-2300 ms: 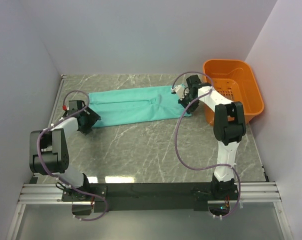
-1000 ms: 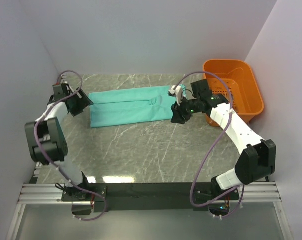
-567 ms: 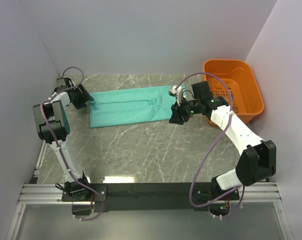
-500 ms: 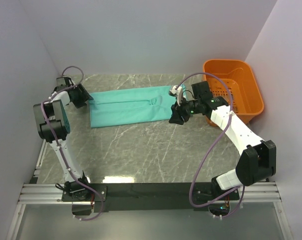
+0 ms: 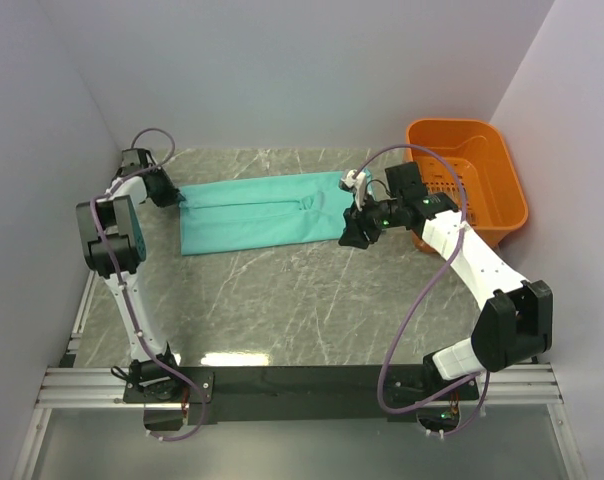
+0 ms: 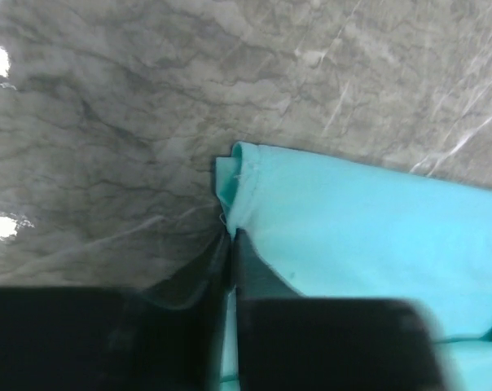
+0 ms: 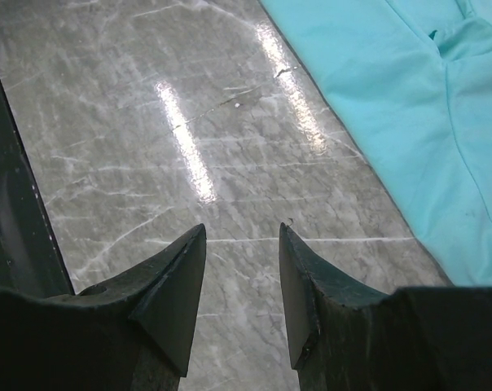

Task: Fold and stack the t-shirts
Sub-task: Fold the tshirt

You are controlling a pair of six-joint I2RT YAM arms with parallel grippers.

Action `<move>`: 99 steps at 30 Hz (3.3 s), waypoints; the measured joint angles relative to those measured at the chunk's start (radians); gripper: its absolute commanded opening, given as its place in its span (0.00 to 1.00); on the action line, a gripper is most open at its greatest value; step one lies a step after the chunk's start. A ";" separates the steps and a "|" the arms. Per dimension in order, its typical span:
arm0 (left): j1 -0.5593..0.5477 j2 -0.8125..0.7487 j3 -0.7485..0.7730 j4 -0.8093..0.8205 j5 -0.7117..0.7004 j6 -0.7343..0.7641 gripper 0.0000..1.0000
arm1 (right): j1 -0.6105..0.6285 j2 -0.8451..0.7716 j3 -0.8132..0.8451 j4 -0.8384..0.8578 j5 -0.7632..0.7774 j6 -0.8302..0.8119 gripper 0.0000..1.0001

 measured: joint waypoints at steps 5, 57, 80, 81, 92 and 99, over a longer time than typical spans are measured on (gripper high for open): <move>-0.010 -0.007 -0.011 0.003 -0.031 -0.003 0.00 | -0.009 0.000 -0.006 0.001 -0.001 0.000 0.49; -0.339 -0.259 0.034 -0.131 0.123 0.221 0.88 | -0.045 0.040 -0.032 0.076 0.114 0.087 0.52; -0.435 0.290 0.595 -0.253 0.176 0.298 0.69 | -0.068 0.101 -0.032 0.061 0.106 0.081 0.52; -0.436 0.296 0.595 -0.252 0.174 0.295 0.68 | -0.069 0.101 -0.032 0.061 0.105 0.081 0.52; -0.444 0.320 0.596 -0.238 0.166 0.287 0.56 | -0.081 0.101 -0.032 0.060 0.101 0.081 0.52; -0.475 0.320 0.596 -0.248 0.158 0.295 0.45 | -0.088 0.101 -0.032 0.060 0.099 0.081 0.52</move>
